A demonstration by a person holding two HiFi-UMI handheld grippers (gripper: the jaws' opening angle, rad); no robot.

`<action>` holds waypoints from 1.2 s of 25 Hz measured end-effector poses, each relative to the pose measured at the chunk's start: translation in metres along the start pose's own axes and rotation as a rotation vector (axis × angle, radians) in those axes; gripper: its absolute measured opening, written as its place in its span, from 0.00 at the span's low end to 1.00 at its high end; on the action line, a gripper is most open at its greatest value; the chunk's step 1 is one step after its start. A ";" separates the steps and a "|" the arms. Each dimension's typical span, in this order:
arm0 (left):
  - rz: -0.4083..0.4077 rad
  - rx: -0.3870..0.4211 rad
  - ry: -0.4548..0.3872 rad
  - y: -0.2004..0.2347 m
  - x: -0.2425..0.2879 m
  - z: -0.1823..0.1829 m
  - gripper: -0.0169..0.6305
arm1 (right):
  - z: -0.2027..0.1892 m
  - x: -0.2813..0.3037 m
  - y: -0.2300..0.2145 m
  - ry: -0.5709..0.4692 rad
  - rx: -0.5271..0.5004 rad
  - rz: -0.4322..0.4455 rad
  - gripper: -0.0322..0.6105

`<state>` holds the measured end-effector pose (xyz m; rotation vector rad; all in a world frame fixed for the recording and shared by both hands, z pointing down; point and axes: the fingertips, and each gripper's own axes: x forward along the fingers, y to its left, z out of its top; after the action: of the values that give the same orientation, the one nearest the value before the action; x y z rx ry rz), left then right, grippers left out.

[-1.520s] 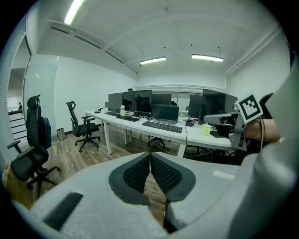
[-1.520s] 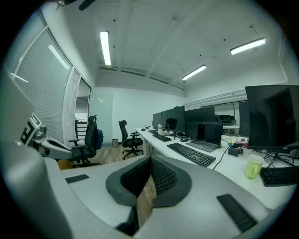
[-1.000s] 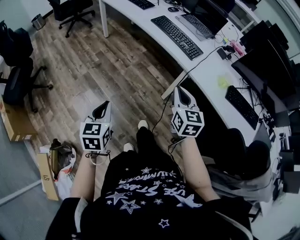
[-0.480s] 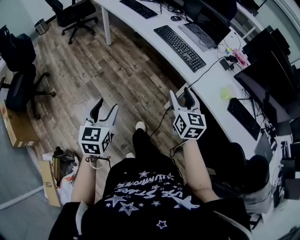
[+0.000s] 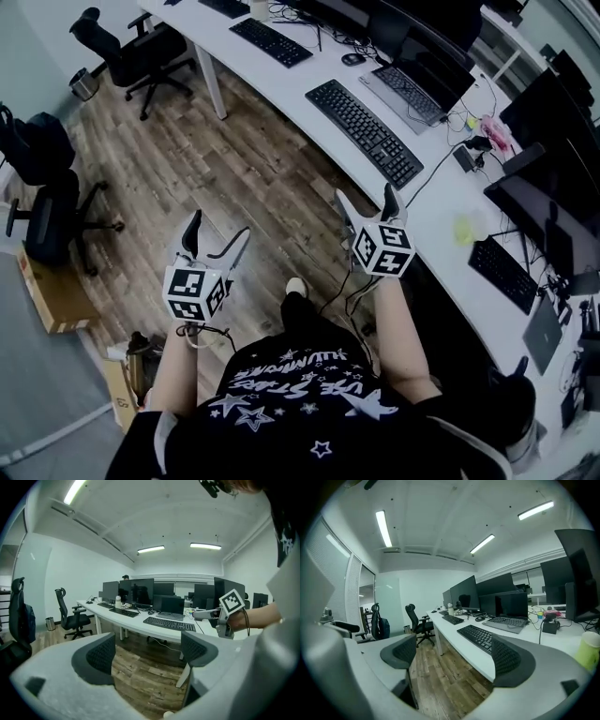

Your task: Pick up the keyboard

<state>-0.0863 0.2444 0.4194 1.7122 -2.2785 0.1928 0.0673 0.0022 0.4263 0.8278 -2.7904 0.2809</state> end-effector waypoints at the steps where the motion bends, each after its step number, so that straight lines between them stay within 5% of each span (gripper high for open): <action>1: -0.007 0.007 0.005 0.001 0.013 0.006 0.69 | 0.003 0.010 -0.009 0.003 0.006 -0.007 0.79; 14: -0.079 0.095 0.037 -0.006 0.149 0.054 0.69 | 0.013 0.074 -0.112 0.052 0.067 -0.044 0.79; 30: -0.369 0.217 0.121 -0.031 0.304 0.071 0.69 | -0.021 0.117 -0.176 0.217 0.046 -0.195 0.81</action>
<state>-0.1445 -0.0636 0.4423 2.1285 -1.8719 0.4636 0.0723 -0.1971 0.4982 1.0065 -2.4910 0.3775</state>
